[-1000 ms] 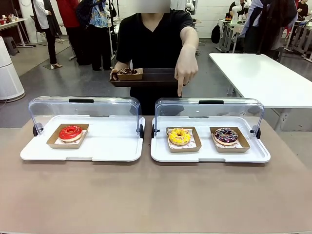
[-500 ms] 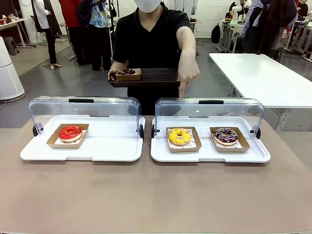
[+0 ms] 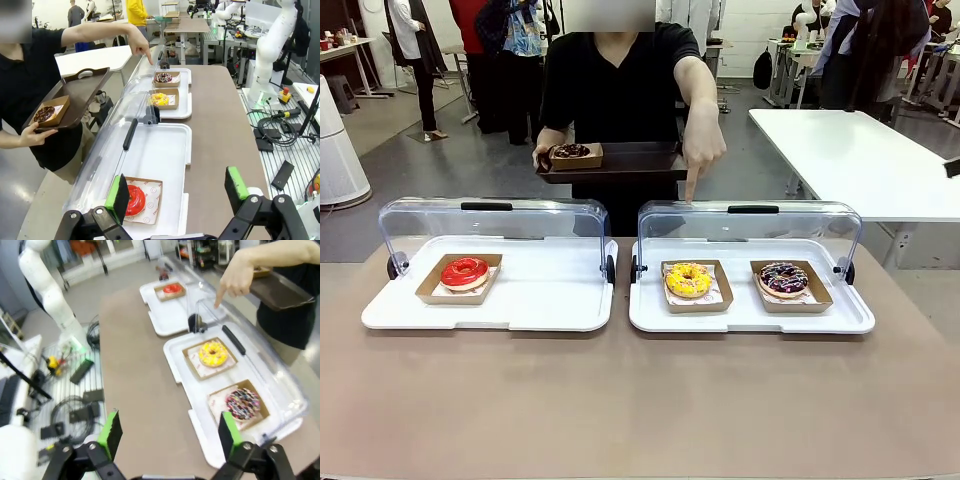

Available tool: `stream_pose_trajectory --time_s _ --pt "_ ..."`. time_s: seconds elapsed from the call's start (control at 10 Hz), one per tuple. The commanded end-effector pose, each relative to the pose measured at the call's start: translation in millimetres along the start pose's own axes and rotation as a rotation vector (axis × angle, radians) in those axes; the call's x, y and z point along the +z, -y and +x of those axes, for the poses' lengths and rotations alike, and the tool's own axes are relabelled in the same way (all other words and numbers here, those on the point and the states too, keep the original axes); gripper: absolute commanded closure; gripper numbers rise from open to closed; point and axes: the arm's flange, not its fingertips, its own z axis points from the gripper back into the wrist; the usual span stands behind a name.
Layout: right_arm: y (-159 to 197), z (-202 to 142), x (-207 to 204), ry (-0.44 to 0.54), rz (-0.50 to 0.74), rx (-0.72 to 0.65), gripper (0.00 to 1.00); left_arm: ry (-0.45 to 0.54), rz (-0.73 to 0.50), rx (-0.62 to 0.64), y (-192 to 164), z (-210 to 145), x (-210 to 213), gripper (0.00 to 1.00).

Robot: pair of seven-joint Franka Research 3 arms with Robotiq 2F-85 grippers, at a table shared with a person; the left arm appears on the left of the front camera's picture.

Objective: Provide the desired donut to the person.
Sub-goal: Pick up and lift the Paper togo box containing the Donut pointed at by the person.

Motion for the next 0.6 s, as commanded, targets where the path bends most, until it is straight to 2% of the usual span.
stream_pose_trajectory --time_s 0.0,0.2,0.5 --pt "-16.0 52.8 -37.5 -0.187 -0.091 0.101 0.0 -0.003 0.009 0.003 -0.1 0.4 1.8 0.0" --pt "-34.8 96.2 -90.8 -0.372 -0.174 0.258 0.0 -0.003 0.009 0.003 -0.1 0.4 1.8 0.0" --pt "-32.2 113.1 -169.2 -0.61 -0.149 0.315 0.0 -0.003 0.009 0.003 -0.1 0.4 1.8 0.0"
